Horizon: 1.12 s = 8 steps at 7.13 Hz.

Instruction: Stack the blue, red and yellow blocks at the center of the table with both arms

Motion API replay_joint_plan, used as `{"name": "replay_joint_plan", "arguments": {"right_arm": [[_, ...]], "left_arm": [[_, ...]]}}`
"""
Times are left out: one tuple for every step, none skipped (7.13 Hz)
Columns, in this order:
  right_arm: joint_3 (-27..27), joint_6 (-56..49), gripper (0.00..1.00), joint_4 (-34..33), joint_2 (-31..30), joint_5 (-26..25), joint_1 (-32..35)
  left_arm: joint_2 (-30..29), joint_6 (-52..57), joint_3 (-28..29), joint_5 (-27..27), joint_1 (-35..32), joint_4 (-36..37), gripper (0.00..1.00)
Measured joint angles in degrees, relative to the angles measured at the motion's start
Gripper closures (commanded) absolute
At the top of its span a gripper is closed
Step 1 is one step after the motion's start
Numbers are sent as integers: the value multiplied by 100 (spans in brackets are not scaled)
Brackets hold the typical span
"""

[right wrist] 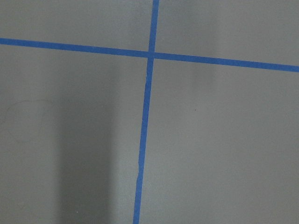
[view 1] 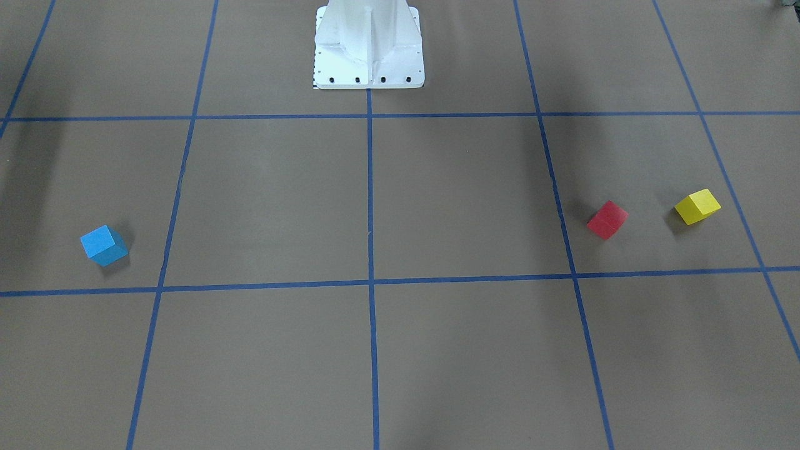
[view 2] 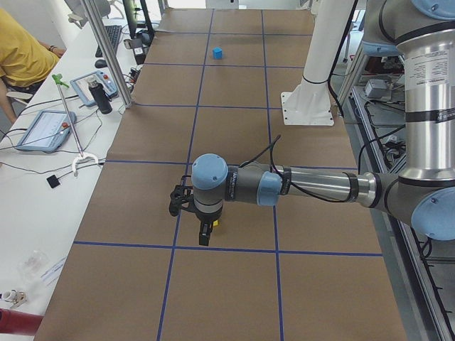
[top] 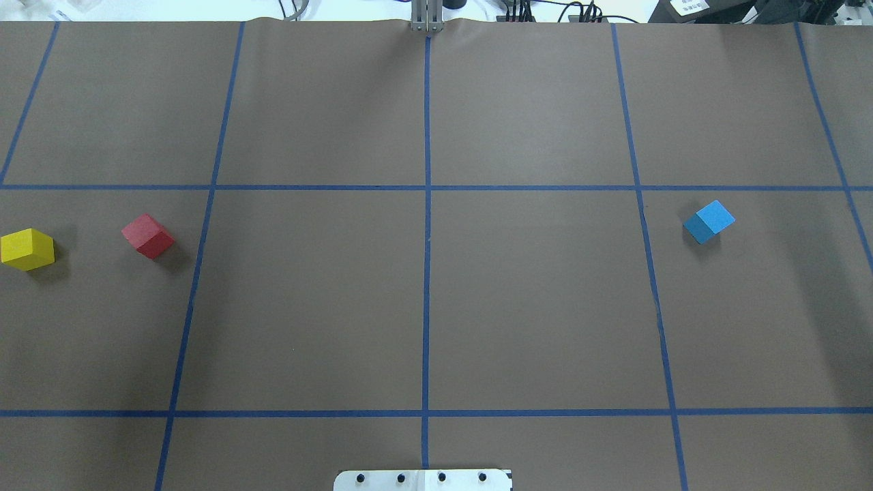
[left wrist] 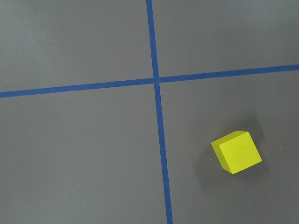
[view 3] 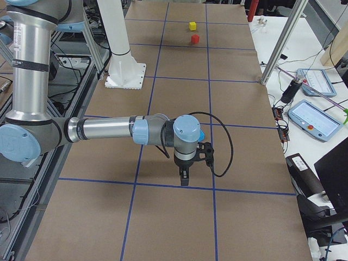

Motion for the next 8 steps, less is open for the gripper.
{"name": "replay_joint_plan", "arguments": {"right_arm": [[54, 29, 1, 144, 75, -5, -4], [27, 57, 1, 640, 170, -15, -6], [-63, 80, 1, 1261, 207, 22, -10], [-143, 106, 1, 1712, 206, 171, -26], [-181, 115, 1, 1906, 207, 329, -71], [-192, 109, 1, 2147, 195, 450, -214], [-207, 182, 1, 2576, 178, 512, -548], [-235, 439, 1, 2953, 234, 519, -1059]], "left_arm": [[-1, -4, -1, 1, -3, -115, 0], [-68, -8, 6, 0, -6, -238, 0], [-273, -17, 48, 0, -7, -459, 0], [-554, -26, 100, -3, -7, -711, 0], [-739, -32, 138, -12, -6, -856, 0], [-832, -35, 160, -28, -3, -941, 0], [-867, -35, 174, -38, 0, -979, 0], [-880, -32, 182, -42, 1, -995, 0]]}}
